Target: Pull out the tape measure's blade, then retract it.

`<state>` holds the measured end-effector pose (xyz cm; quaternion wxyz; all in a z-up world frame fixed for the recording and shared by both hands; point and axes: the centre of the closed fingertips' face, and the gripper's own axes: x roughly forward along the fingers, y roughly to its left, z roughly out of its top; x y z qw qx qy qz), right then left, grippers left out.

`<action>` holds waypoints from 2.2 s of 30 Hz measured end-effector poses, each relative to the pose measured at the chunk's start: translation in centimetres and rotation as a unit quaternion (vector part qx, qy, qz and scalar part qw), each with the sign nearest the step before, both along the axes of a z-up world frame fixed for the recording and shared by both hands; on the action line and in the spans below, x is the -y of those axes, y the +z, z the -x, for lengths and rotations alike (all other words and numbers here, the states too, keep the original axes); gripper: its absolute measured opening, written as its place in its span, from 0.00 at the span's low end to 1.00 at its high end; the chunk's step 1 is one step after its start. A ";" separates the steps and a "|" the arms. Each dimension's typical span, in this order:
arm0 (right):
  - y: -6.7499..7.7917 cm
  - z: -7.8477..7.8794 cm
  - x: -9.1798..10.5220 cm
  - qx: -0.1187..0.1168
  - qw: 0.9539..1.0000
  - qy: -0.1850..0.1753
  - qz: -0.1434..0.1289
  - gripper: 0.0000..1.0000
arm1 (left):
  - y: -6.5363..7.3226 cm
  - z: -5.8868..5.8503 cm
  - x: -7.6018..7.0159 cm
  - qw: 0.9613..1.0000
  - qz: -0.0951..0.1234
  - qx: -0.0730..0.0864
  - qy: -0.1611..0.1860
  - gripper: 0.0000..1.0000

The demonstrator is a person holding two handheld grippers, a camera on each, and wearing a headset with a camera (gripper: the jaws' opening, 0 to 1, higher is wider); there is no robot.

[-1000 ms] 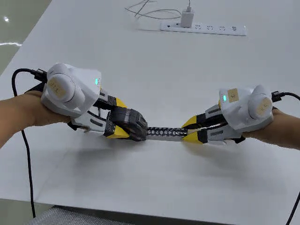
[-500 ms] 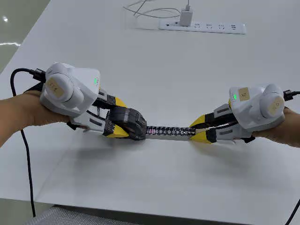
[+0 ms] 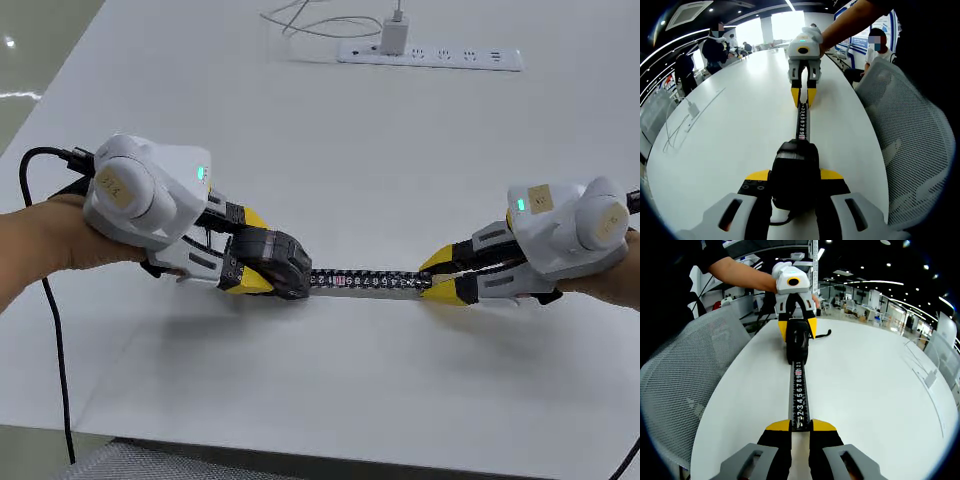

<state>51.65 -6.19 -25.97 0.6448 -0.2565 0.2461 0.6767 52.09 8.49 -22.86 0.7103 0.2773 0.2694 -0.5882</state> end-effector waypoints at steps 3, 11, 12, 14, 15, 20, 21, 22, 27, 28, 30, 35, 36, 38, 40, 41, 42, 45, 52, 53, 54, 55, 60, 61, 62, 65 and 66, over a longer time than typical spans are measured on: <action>0.0 0.0 0.2 0.000 1.000 0.001 0.002 0.08 | 0.0 0.0 0.0 1.000 0.000 0.000 0.000 0.27; 0.0 -0.2 0.8 -0.001 1.000 -0.001 0.003 0.08 | 0.0 0.0 0.0 1.000 0.000 0.001 0.000 0.27; 0.0 -0.2 0.9 -0.001 1.000 -0.001 0.004 0.08 | 0.0 0.0 0.0 1.000 0.001 0.001 0.000 0.27; 0.0 -0.2 1.1 -0.001 1.000 -0.002 0.004 0.08 | 0.0 0.0 0.0 1.000 0.000 0.001 0.000 0.27; 0.0 -0.2 1.2 -0.002 1.000 -0.003 0.004 0.08 | 0.0 0.0 0.0 1.000 0.000 0.000 0.000 0.27; 0.0 -0.3 1.8 -0.003 1.000 -0.006 0.006 0.08 | 0.0 0.0 0.0 1.000 0.001 0.000 0.000 0.27; 0.0 -0.3 1.9 -0.002 1.000 -0.006 0.006 0.08 | 0.0 0.1 0.0 1.000 0.001 0.000 0.000 0.27; 0.0 -0.3 2.0 -0.002 1.000 -0.007 0.006 0.08 | 0.0 0.1 0.0 1.000 0.001 0.000 0.000 0.27; 0.0 -0.4 2.5 -0.003 1.000 -0.009 0.008 0.08 | 0.0 0.1 0.0 1.000 0.002 0.000 0.000 0.27; 0.0 -0.4 2.6 -0.003 1.000 -0.010 0.008 0.08 | 0.0 0.1 0.0 1.000 0.002 0.000 0.001 0.27; 0.0 -0.5 2.8 -0.004 1.000 -0.010 0.009 0.08 | 0.0 0.1 0.0 1.000 0.002 0.000 0.001 0.28; 0.0 -0.5 3.4 -0.005 1.000 -0.013 0.012 0.08 | 0.0 0.1 0.0 1.000 0.002 0.000 0.002 0.28; 0.0 -0.5 3.5 -0.005 1.000 -0.014 0.012 0.08 | 0.0 0.1 0.0 1.000 0.002 0.000 0.002 0.27; 0.0 -0.5 3.8 -0.006 1.000 -0.016 0.013 0.08 | 0.0 0.1 0.0 1.000 0.002 0.000 0.001 0.27; 0.0 -0.6 4.1 -0.007 1.000 -0.018 0.013 0.08 | 0.0 0.1 0.0 1.000 0.002 0.000 0.001 0.27; 0.0 -0.6 4.2 -0.006 1.000 -0.019 0.014 0.08 | 0.0 0.1 0.0 1.000 0.001 0.000 0.001 0.27; 0.0 -0.6 4.3 -0.007 1.000 -0.020 0.014 0.08 | 0.0 0.1 0.0 1.000 0.001 0.000 0.001 0.27; 0.0 -0.7 4.8 -0.008 1.000 -0.023 0.014 0.08 | 0.0 0.1 0.0 1.000 0.001 0.001 0.000 0.27; 0.0 -0.7 5.6 -0.009 0.999 -0.028 0.018 0.08 | 0.0 0.1 0.0 1.000 0.001 0.001 0.001 0.28; 0.0 -0.7 5.7 -0.008 0.999 -0.029 0.017 0.08 | 0.0 0.1 0.0 1.000 0.001 0.001 0.001 0.28; 0.0 -0.8 5.7 -0.008 0.999 -0.030 0.017 0.08 | 0.0 0.1 0.0 1.000 0.001 0.001 0.001 0.28; 0.0 -0.8 5.9 -0.008 0.999 -0.031 0.018 0.08 | 0.0 0.1 0.0 1.000 0.001 0.002 0.001 0.28; 0.0 -0.8 6.5 -0.008 0.999 -0.034 0.021 0.08 | 0.0 0.2 0.0 1.000 0.002 0.001 0.001 0.28; 0.0 -0.8 6.6 -0.008 0.999 -0.035 0.022 0.08 | 0.0 0.2 0.0 1.000 0.002 0.001 0.001 0.28; 0.0 -0.9 6.7 -0.008 0.999 -0.036 0.023 0.08 | 0.0 0.1 0.0 1.000 0.002 0.001 0.001 0.28; 0.0 -0.9 7.1 -0.009 0.999 -0.039 0.023 0.08 | 0.0 0.1 0.0 1.000 0.002 0.002 0.001 0.28; 0.0 -0.9 7.1 -0.009 0.999 -0.039 0.023 0.08 | 0.0 0.1 0.0 1.000 0.002 0.001 0.001 0.28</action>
